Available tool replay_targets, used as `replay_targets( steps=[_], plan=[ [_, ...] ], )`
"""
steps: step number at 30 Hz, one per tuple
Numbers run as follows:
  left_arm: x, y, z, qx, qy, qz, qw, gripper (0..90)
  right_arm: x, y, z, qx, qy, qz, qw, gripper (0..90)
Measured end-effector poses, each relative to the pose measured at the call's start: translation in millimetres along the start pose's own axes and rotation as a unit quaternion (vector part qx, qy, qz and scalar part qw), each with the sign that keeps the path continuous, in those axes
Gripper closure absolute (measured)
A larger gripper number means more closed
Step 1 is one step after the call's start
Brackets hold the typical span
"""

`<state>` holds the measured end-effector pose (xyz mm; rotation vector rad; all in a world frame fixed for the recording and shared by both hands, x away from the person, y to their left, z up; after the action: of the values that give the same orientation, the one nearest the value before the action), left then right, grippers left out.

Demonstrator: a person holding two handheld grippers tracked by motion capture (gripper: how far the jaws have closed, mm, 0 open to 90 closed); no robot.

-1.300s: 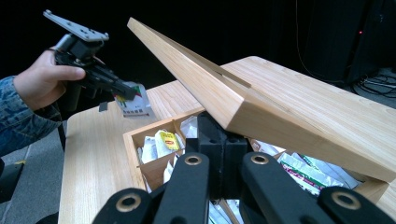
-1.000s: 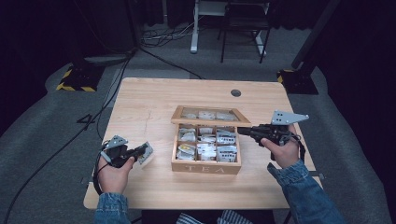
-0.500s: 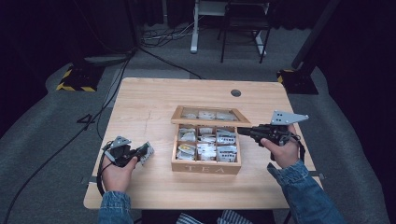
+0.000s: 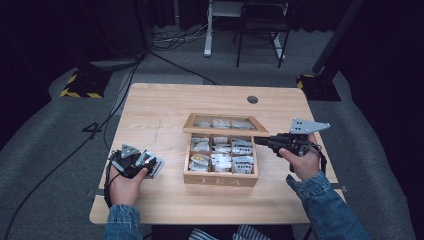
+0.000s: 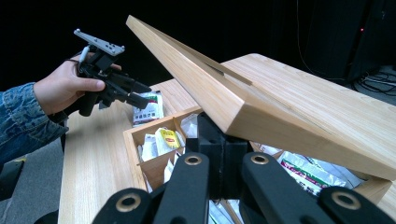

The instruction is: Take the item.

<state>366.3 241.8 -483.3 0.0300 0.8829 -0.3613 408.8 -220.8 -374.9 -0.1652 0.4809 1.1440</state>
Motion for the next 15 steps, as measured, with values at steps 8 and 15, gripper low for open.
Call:
replay_targets(
  steps=[8,15],
  plan=[
    [-10.6,-1.2,2.6,0.007,-0.019,0.018,0.9996,29.0,0.3,0.0,0.0,0.001,-0.001,0.001,1.0000,90.0],
    [-22.3,-26.6,0.3,0.041,-0.015,-0.025,0.9987,30.1,0.4,-0.2,0.0,0.000,-0.001,0.001,1.0000,90.0]
  ],
)
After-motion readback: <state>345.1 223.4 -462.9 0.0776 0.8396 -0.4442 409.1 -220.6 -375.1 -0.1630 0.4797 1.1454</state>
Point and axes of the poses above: each handheld gripper's, and its own axes: x roughly forward along the jaws, z roughly out of its top, y roughly to its left, the point moved 2 cm from there along x, roughly forward along the jaws, and after that the axes turned 9 degrees about y, right-handed, at the moved point
